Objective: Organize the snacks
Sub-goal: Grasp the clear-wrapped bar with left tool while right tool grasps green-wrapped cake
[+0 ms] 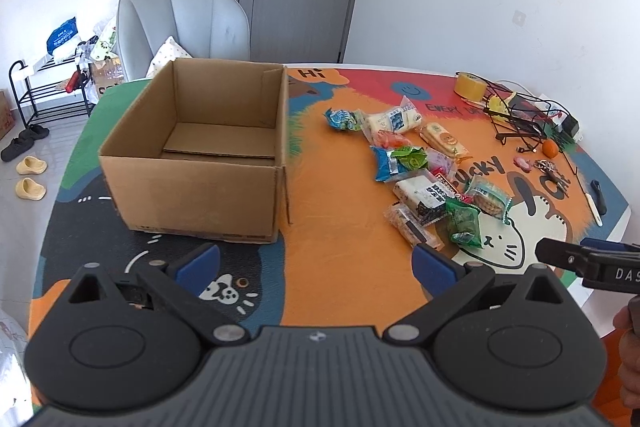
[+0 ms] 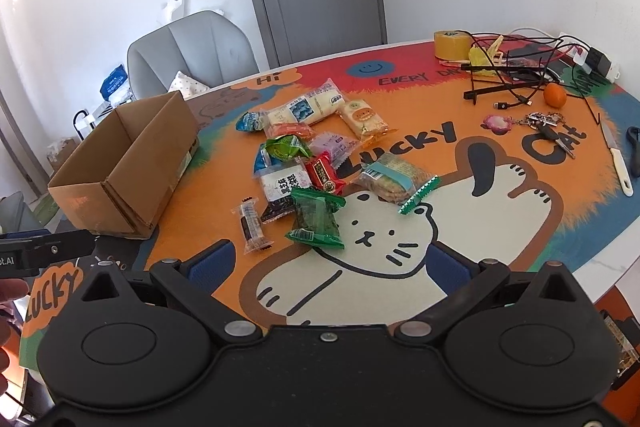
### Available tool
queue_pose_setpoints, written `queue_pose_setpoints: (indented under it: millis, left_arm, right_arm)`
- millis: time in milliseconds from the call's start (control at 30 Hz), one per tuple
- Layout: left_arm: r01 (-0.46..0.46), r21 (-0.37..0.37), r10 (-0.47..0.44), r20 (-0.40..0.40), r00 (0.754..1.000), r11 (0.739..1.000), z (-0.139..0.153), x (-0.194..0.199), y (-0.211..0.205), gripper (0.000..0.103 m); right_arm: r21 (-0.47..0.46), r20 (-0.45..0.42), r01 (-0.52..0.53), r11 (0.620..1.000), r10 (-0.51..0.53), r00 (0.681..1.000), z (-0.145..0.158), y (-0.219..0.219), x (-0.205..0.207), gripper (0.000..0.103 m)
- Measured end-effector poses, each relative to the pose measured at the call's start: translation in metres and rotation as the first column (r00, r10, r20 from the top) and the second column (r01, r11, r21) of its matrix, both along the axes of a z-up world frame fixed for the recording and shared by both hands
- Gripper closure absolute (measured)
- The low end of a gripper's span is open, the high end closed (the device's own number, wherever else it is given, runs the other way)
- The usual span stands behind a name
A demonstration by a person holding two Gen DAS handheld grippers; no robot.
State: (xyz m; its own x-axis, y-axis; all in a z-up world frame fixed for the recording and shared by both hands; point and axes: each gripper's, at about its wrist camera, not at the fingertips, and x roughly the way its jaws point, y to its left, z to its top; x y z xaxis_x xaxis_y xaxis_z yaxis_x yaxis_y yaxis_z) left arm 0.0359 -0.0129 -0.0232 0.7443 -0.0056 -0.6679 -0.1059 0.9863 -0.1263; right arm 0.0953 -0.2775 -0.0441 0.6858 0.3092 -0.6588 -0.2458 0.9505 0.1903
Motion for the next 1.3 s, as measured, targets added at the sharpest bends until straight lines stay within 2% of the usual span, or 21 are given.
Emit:
queue_pose_setpoints:
  millis: [367, 467, 600, 767, 833, 967, 1033, 1200, 1300]
  left_arm:
    - [0.008, -0.040, -0.008, 0.016, 1.000, 0.999, -0.019, 0.030, -0.020, 0.003]
    - [0.018, -0.036, -0.017, 0.030, 0.999, 0.999, -0.026, 0.039, -0.027, 0.005]
    - [0.028, -0.045, -0.026, 0.028, 0.999, 0.999, -0.036, 0.053, -0.034, 0.013]
    - [0.059, -0.056, -0.059, 0.018, 0.998, 0.997, -0.048, 0.070, -0.047, 0.026]
    - [0.064, -0.070, -0.063, 0.008, 0.998, 0.996, -0.053, 0.077, -0.051, 0.035]
    - [0.075, -0.076, -0.075, -0.002, 0.997, 0.994, -0.060, 0.087, -0.058, 0.043]
    - [0.076, -0.070, -0.077, -0.010, 0.997, 0.995, -0.065, 0.092, -0.061, 0.048]
    - [0.077, -0.076, -0.078, -0.018, 0.997, 0.994, -0.071, 0.101, -0.065, 0.049]
    - [0.082, -0.070, -0.085, -0.030, 0.996, 0.994, -0.075, 0.107, -0.070, 0.050]
  right_arm:
    - [0.037, 0.016, 0.007, 0.999, -0.008, 1.000, -0.021, -0.008, 0.019, 0.001]
    - [0.049, 0.017, 0.000, 0.999, -0.001, 1.000, -0.027, -0.006, 0.026, 0.007]
    - [0.069, -0.008, -0.013, 0.998, 0.013, 1.000, -0.039, -0.003, 0.040, 0.024]
    - [0.097, -0.028, -0.029, 0.995, 0.032, 0.999, -0.049, 0.002, 0.056, 0.041]
    - [0.119, -0.041, -0.045, 0.992, 0.050, 0.998, -0.052, 0.003, 0.060, 0.051]
    - [0.136, -0.051, -0.057, 0.989, 0.064, 0.997, -0.059, 0.004, 0.069, 0.055]
    - [0.148, -0.062, -0.055, 0.987, 0.064, 0.996, -0.062, 0.003, 0.074, 0.061]
    - [0.230, -0.104, -0.059, 0.971, 0.085, 0.991, -0.070, -0.004, 0.086, 0.061]
    - [0.241, -0.103, -0.064, 0.968, 0.091, 0.991, -0.072, -0.004, 0.090, 0.062]
